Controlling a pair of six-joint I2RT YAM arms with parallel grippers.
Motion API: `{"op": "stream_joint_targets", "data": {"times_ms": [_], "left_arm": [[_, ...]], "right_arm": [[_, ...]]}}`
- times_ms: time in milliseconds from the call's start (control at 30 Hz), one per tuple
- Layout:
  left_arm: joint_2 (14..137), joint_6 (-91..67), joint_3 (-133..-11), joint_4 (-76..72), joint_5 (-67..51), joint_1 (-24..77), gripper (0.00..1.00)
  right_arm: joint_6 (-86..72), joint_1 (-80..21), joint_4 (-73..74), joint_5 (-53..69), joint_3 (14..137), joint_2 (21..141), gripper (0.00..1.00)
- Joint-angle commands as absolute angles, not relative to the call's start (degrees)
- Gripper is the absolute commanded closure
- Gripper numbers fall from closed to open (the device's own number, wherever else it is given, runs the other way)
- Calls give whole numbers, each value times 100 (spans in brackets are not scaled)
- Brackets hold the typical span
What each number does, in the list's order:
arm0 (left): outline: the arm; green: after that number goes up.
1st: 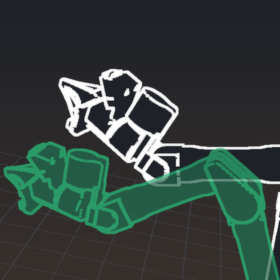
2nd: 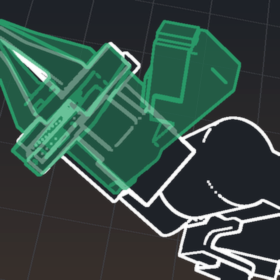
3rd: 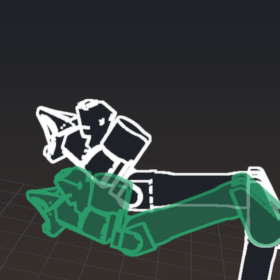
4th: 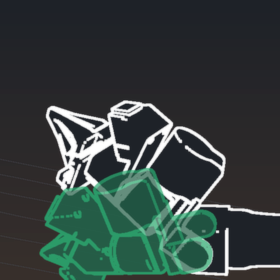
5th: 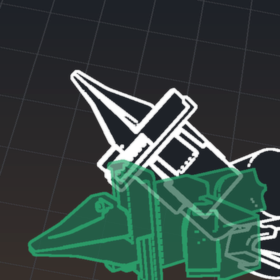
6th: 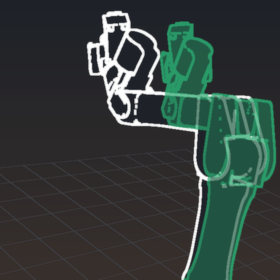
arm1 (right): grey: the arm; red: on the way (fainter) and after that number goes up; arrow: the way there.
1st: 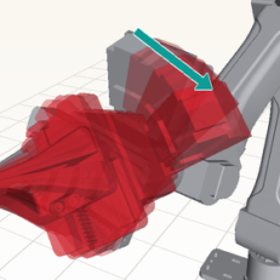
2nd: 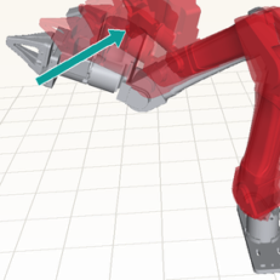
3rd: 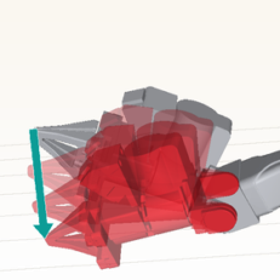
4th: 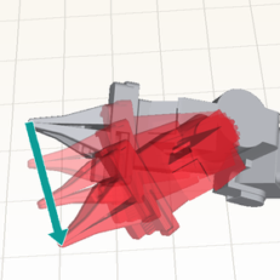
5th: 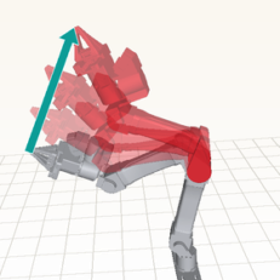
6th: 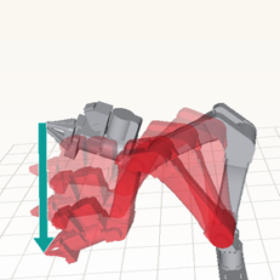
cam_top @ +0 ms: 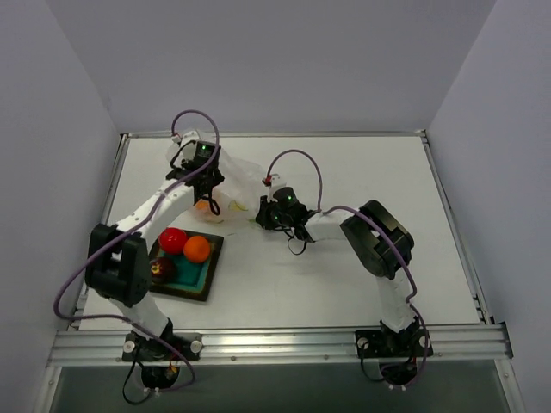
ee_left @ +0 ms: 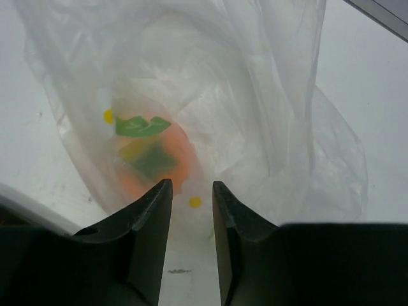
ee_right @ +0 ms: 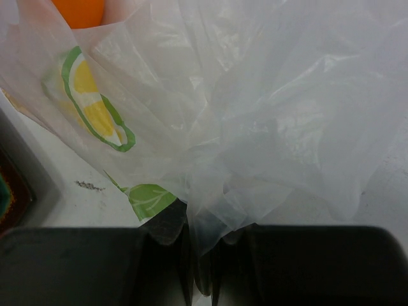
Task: Take the fake fruits out of the plastic bag
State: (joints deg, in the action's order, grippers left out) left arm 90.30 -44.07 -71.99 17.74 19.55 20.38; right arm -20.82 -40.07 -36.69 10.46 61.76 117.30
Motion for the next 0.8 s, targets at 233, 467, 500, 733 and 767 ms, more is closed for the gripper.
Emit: {"op": "stream_joint_targets", "data": {"times_ms": [233,467,500,733,767], "left_arm": [[10634,-3665,-8921,2206,2584,1899,71],[10986,-3401,-8851,2452,2698,1653,59],[10978,-3393,-8807,2452,2672,1635,58],[10618,-3393,-8192,2198,2426,1626,34],[10565,-3401,-8078,2171,2356,1617,29]], "right_arm": [[-2048,-3999,-3604,1028,6152,11505,94],[-2048,-3999,-3604,1046,6135,11470,94],[-2048,-3999,-3604,1037,6135,11470,94],[-2039,-3999,-3595,1063,6161,11505,94],[-2039,-3999,-3586,1081,6170,11522,94]]}}
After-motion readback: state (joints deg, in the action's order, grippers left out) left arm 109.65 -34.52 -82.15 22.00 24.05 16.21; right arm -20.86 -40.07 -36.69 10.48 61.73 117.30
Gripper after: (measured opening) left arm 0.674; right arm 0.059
